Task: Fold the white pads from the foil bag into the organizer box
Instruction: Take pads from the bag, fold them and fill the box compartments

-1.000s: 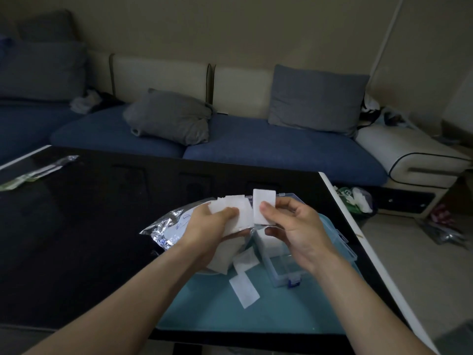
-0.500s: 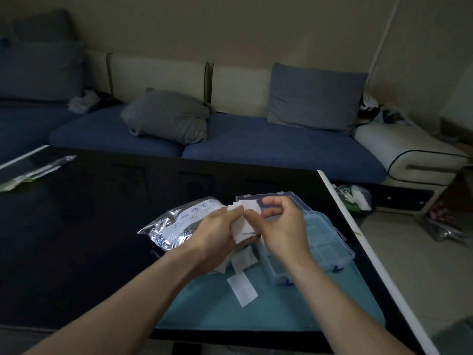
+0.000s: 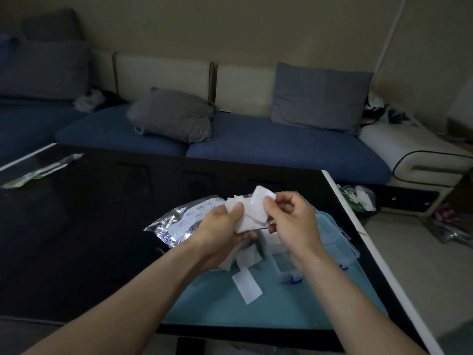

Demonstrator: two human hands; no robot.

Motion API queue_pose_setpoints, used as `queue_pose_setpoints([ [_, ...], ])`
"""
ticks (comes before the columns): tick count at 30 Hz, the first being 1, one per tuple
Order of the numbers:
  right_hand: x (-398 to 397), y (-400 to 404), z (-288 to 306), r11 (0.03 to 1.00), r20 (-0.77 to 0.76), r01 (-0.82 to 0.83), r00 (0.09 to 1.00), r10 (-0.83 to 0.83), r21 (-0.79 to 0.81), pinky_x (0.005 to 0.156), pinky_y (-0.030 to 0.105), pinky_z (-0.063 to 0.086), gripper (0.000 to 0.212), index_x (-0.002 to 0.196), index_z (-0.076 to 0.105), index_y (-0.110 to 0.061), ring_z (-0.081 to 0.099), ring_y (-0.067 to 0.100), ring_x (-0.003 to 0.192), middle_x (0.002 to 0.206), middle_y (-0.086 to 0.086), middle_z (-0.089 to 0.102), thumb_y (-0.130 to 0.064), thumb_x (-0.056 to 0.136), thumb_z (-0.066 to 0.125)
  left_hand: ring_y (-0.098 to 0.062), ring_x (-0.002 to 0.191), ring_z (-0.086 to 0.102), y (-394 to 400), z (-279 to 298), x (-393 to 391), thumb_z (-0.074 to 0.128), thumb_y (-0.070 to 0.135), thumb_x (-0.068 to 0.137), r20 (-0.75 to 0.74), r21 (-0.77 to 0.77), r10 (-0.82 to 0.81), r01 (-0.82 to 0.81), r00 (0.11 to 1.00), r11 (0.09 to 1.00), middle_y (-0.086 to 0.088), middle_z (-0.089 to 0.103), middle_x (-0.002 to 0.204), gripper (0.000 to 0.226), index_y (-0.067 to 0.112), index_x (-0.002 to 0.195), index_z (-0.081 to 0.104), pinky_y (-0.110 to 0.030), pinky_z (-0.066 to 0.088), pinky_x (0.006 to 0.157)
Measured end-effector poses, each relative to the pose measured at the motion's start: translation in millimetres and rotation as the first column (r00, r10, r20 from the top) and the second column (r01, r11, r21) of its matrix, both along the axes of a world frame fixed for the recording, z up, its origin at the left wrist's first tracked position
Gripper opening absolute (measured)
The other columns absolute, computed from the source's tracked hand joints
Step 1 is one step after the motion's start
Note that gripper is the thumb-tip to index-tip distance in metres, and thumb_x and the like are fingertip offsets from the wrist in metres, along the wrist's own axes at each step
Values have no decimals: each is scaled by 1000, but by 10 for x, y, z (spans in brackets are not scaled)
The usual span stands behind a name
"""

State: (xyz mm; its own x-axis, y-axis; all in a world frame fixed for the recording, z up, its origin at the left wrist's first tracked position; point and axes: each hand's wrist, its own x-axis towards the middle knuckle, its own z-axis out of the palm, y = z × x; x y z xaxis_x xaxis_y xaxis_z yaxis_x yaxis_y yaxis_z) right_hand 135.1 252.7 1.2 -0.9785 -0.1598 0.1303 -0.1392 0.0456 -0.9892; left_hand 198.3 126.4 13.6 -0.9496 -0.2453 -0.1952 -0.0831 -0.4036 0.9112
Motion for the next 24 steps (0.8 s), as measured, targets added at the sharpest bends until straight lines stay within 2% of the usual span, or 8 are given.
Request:
queue_pose_setpoints([
  [3,-18,32,23,998,131,-31,991,38,-59,56,24,50,9,103,63,-14,64,11,71,91,4,71,-20,96,66,-22,72,64,1,-16,14,49,8,102,27,-27,3,-3,1000,1000,-6,72,69,15,-1,93,58,-31,58,67],
  [6,-56,84,75,989,190,4,981,25,-148,55,25,47,9,101,63,-14,60,17,75,90,6,68,-19,95,67,-25,74,64,10,-21,-3,50,5,100,53,19,24,-25,998,1000,-13,69,83,11,0,97,59,-31,59,64],
  [9,-74,148,126,964,210,-91,967,146,-252,57,25,47,10,99,64,-14,62,18,78,94,6,70,-17,92,71,-27,77,68,-2,-49,-35,49,4,101,47,33,39,-40,998,999,-11,71,81,14,2,94,61,-34,60,69],
  [13,-21,152,120,961,162,-226,954,251,-158,75,35,52,17,96,68,-12,68,21,84,86,4,76,-16,83,78,-35,92,72,2,-61,-56,45,9,103,30,62,-25,23,999,998,-21,73,101,23,-5,115,59,-41,61,77],
  [16,51,76,89,984,129,-170,976,175,-50,64,23,56,22,96,69,-9,74,17,79,85,5,77,-18,80,82,-32,89,72,38,-41,-60,41,27,105,40,82,-71,67,997,994,-20,72,105,37,-1,117,62,-41,60,73],
  [19,99,-2,3,989,131,-126,982,135,-75,58,20,55,17,90,71,-12,75,17,77,84,5,78,-18,80,83,-30,91,70,52,-51,-66,42,41,102,49,44,-91,88,995,995,-20,72,104,49,-2,113,62,-47,57,84],
  [21,124,-37,-50,992,64,-126,990,126,-6,60,20,56,6,87,75,-18,74,14,79,83,1,77,-16,84,79,-25,90,71,75,-83,-48,46,33,103,20,-64,-97,99,995,993,-19,72,103,42,-4,112,63,-47,55,89],
  [24,134,-60,-27,987,0,-155,988,155,51,66,19,56,14,91,79,-24,73,9,84,88,-4,78,-11,90,73,-23,83,69,80,-112,-52,47,20,103,21,-88,13,-11,1000,996,-17,71,94,29,-5,109,62,-43,58,82],
])
